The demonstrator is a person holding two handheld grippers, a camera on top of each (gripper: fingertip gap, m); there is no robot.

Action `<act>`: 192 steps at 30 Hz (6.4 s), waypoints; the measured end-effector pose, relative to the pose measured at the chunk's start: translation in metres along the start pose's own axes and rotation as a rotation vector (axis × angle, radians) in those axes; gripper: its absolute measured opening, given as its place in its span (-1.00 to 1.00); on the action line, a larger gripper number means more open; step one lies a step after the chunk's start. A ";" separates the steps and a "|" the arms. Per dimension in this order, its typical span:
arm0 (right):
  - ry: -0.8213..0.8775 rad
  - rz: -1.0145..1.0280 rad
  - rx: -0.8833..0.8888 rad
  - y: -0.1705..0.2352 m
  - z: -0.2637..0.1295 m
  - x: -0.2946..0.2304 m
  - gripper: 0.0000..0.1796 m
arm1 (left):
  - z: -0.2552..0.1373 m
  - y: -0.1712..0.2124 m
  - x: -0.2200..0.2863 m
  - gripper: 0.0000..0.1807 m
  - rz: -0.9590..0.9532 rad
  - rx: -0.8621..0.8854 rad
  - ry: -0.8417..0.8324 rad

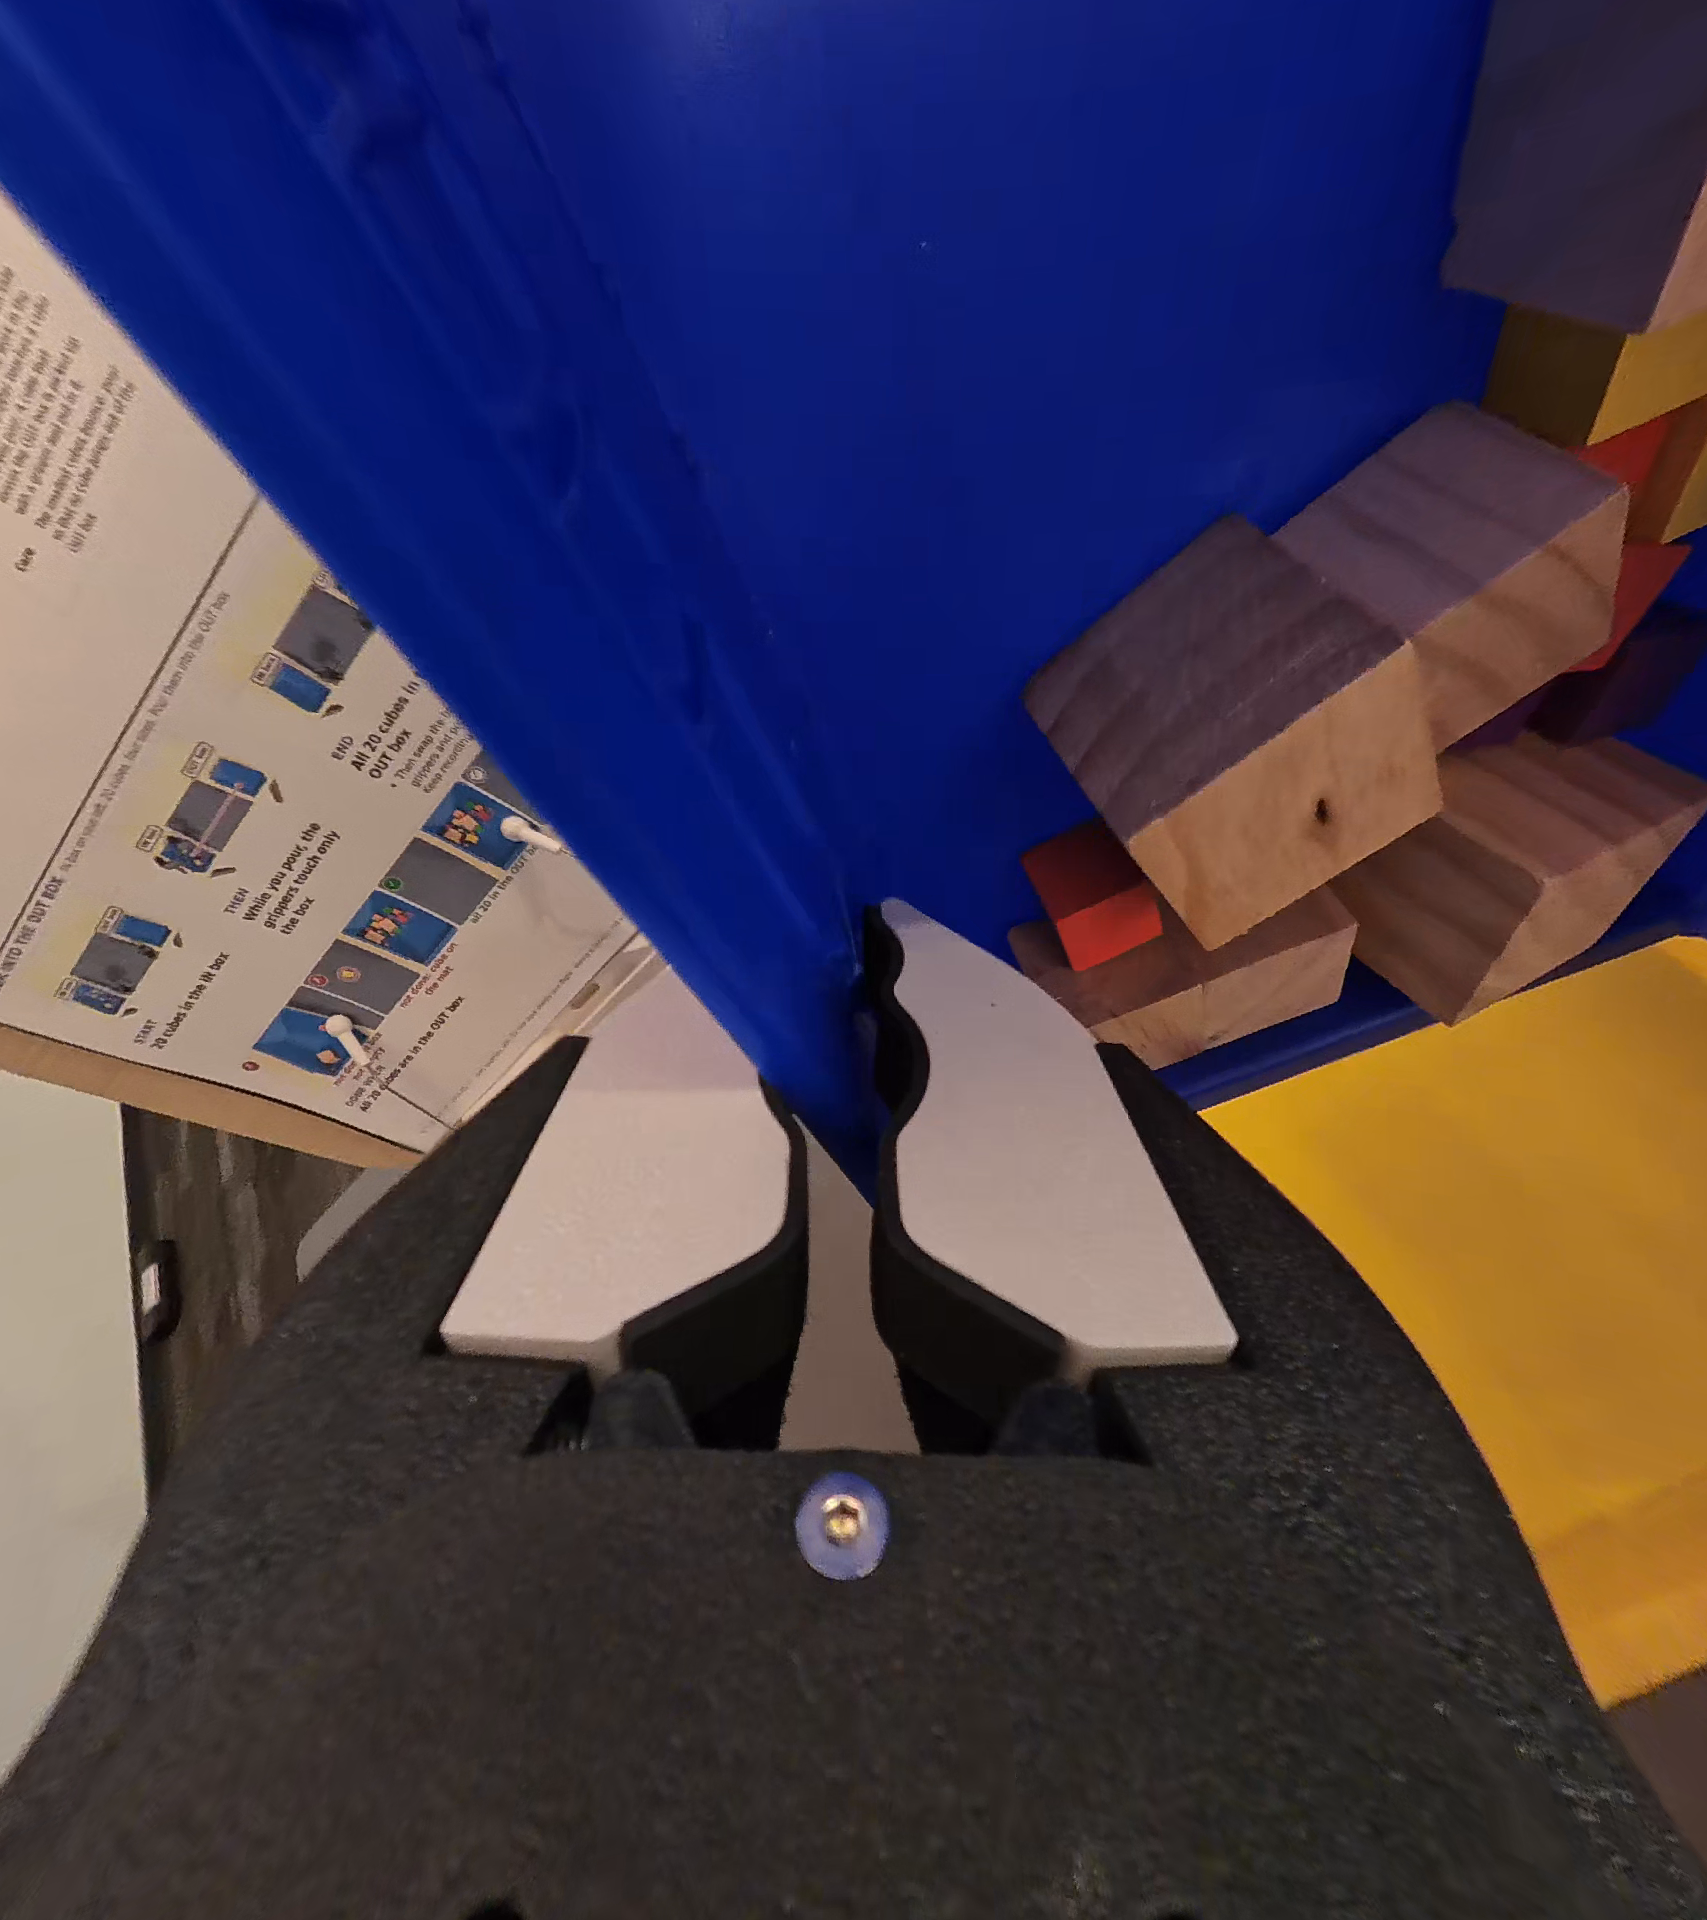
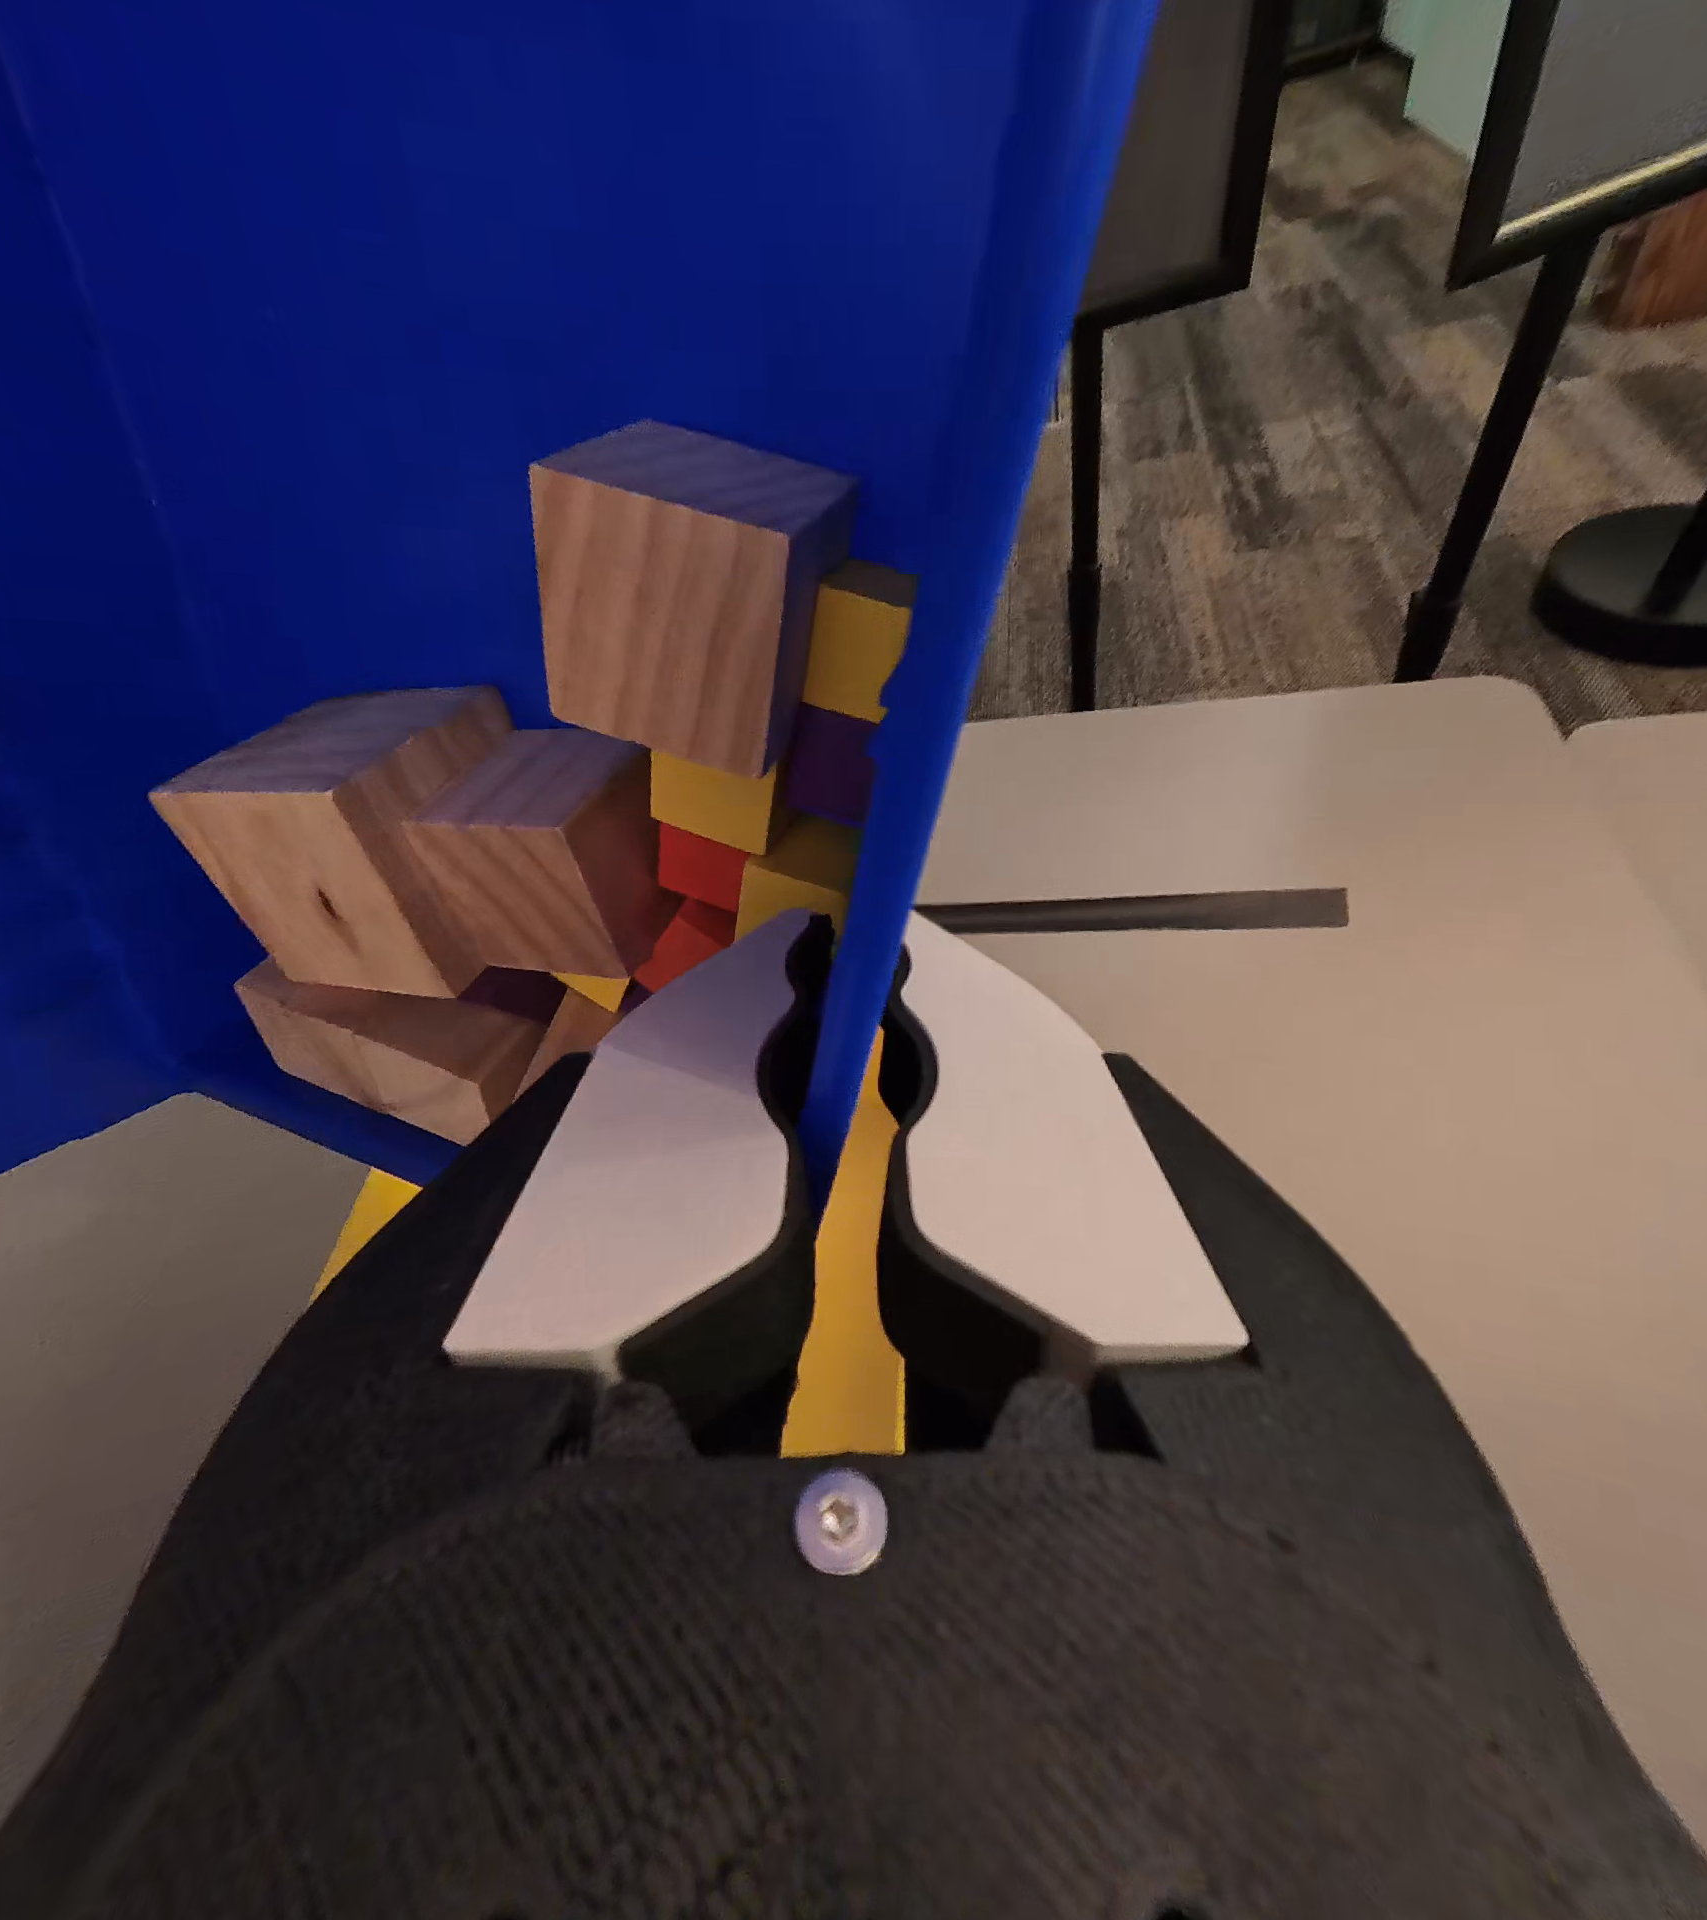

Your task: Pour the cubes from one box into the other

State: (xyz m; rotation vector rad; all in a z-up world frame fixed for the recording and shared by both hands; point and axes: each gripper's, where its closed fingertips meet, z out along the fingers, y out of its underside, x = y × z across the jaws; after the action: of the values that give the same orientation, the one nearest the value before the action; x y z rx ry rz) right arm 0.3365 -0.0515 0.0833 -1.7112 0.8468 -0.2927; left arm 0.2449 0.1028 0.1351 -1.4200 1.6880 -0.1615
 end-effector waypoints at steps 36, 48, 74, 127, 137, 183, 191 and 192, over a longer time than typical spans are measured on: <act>0.022 -0.163 0.199 -0.023 -0.003 -0.013 -0.92 | -0.005 0.009 -0.009 -0.89 -0.019 0.174 -0.049; 0.036 -0.183 0.090 -0.009 0.010 -0.012 -0.92 | 0.021 0.032 0.001 -0.90 -0.077 0.081 0.072; 0.032 -0.260 0.338 -0.038 -0.010 -0.022 -0.93 | -0.005 0.024 -0.006 -0.88 -0.053 0.251 -0.029; 0.000 -0.348 0.424 -0.038 -0.005 -0.028 -0.93 | 0.005 0.041 0.002 -0.87 -0.054 0.285 -0.011; -0.003 -0.362 0.481 -0.043 -0.014 -0.029 -0.93 | -0.001 0.040 0.003 -0.86 -0.045 0.332 -0.037; 0.284 -0.331 0.049 -0.101 -0.096 0.049 -0.91 | -0.027 -0.015 0.140 -0.65 -0.134 0.301 0.714; 0.357 -0.388 -0.285 -0.096 -0.094 0.087 -0.93 | -0.058 -0.032 0.127 -0.62 -0.470 0.437 1.120; 0.371 -0.380 -0.306 -0.093 -0.097 0.095 -0.92 | -0.058 -0.030 0.116 -0.68 -0.507 0.469 1.135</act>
State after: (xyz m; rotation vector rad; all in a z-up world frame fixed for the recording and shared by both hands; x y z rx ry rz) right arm 0.3826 -0.1777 0.1782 -2.1444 0.8579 -0.7893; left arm 0.2338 -0.0294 0.1245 -1.4169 1.8416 -1.7928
